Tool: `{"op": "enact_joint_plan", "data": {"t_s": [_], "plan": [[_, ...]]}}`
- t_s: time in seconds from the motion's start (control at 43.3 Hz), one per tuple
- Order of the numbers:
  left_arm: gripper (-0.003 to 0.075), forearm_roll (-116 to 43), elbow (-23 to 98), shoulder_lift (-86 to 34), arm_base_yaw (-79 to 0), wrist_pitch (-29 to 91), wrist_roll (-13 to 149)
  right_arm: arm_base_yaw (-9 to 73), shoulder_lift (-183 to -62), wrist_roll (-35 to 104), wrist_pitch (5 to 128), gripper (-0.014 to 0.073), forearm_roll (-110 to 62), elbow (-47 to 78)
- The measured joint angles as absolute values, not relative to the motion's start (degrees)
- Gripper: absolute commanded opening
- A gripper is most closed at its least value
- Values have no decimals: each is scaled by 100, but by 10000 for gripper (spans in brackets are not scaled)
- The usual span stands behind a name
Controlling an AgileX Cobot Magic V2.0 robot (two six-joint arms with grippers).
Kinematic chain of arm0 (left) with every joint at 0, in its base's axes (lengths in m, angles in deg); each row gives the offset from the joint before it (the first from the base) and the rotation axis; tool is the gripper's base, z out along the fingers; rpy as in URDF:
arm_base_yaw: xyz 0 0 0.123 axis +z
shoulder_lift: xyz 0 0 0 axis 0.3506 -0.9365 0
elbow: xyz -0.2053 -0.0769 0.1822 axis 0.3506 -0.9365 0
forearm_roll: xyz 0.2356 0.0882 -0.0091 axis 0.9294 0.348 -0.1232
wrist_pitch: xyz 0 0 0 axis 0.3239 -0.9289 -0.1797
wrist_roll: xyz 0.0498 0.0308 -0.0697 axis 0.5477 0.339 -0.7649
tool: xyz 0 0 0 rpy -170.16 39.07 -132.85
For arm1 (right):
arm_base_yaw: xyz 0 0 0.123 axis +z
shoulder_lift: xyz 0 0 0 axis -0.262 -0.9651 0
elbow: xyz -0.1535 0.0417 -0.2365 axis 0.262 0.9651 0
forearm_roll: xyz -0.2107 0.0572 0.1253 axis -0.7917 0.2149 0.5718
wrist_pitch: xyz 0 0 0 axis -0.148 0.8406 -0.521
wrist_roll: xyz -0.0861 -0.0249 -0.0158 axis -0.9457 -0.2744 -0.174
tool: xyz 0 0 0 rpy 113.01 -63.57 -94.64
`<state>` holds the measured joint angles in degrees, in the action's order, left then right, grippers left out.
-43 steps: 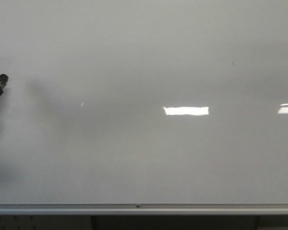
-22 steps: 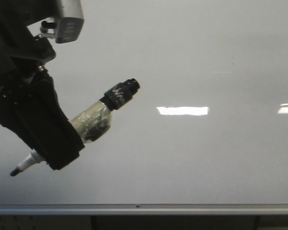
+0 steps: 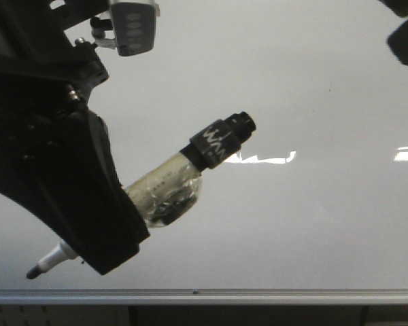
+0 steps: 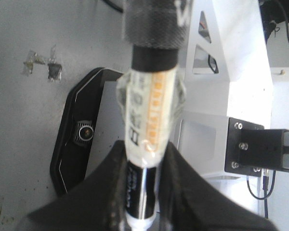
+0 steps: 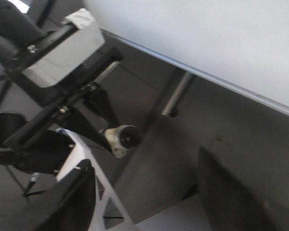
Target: Write number 1 on whiteboard
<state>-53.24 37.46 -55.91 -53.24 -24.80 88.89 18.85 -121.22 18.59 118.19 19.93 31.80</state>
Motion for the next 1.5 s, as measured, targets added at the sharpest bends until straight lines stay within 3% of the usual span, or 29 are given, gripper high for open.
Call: {"op": "enact_joint_plan", "data": {"t_s": [0.3,0.67,0.762,0.97,1.132,1.34,1.409,1.501], "plan": [[-11,-5526,4177,-5584,-5324,-2491,9030,2051,-13168,1006,12135,552,3051,3171],[-11,-5585,4287,-5584,-5324,-2504,9066,3121,-13903,665,11685,537,3658,3153],[-11,-5585,4287,-5584,-5324,-2512,9070,3288,-14012,642,11595,449,3742,3153],[-11,-5598,4287,-5584,-5324,-2568,9079,3318,-14053,622,11529,76,3744,3153],[-11,-5598,4287,-5570,-5324,-2591,9079,3318,-14066,617,11515,-95,3704,3153],[16,-5598,4287,-5570,-5324,-2599,9079,3318,-14066,617,11533,-113,3670,3153],[81,-5598,4287,-5570,-5324,-2604,9079,3318,-14066,617,11538,-113,3656,3153],[237,-5598,4287,-5570,-5324,-2604,9079,3318,-14066,617,11547,-113,3657,3144]]}}
